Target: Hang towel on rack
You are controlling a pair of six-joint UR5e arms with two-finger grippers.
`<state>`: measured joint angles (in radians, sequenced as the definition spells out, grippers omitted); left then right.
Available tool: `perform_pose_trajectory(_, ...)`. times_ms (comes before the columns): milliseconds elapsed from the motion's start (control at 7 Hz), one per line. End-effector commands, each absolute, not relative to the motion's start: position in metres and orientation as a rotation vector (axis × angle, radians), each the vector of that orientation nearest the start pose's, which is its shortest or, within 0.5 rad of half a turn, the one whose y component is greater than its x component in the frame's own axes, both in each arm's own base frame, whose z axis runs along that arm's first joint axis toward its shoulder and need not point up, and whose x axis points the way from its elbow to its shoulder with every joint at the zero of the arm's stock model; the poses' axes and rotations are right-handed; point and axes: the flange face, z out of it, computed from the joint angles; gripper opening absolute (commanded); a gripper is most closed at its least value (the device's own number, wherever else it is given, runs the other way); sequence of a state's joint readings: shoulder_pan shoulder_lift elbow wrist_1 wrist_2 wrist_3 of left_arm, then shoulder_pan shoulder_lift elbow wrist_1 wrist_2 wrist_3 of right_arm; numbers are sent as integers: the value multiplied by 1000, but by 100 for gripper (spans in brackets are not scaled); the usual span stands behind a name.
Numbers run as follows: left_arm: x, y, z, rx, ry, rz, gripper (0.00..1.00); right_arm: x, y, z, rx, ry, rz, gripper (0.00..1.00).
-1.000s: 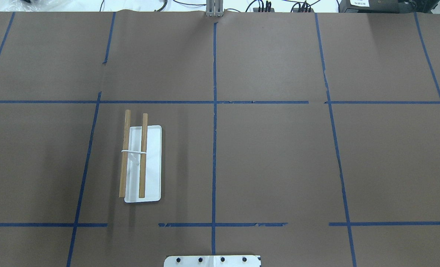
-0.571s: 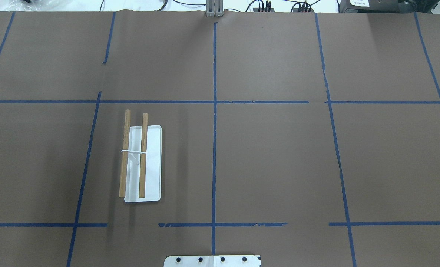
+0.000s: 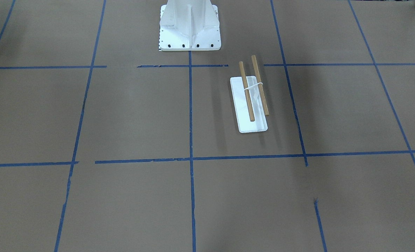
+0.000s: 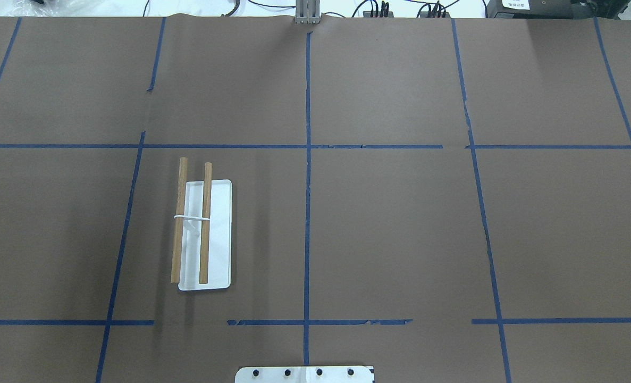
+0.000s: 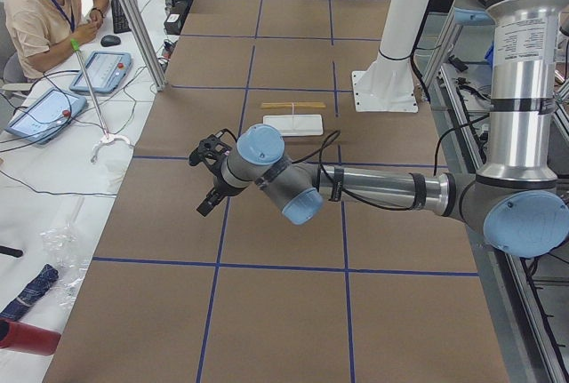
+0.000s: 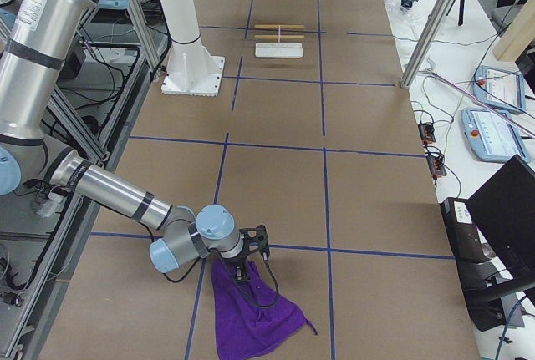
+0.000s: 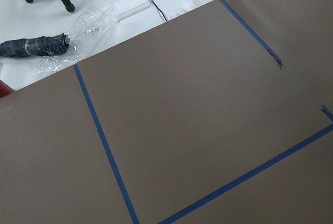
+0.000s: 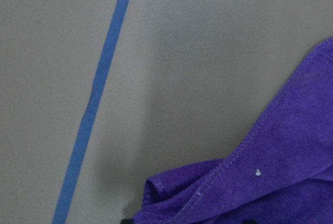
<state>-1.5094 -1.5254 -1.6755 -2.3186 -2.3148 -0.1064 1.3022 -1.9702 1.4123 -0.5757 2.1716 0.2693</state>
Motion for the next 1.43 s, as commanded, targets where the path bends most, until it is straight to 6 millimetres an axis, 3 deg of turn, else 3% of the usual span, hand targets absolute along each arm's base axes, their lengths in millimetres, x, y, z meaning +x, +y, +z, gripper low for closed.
perform_pose_trajectory(0,-35,-497,543,714,763,262,100,-7,-304,795,240,-682,-109,72)
perform_pose_trajectory(714,-36,-495,544,712,763,262,100,-36,-335,782,249,-663,-84,64)
perform_pose_trajectory(1286,-35,-498,540,719,764,266,100,-30,-314,795,247,-623,-164,60)
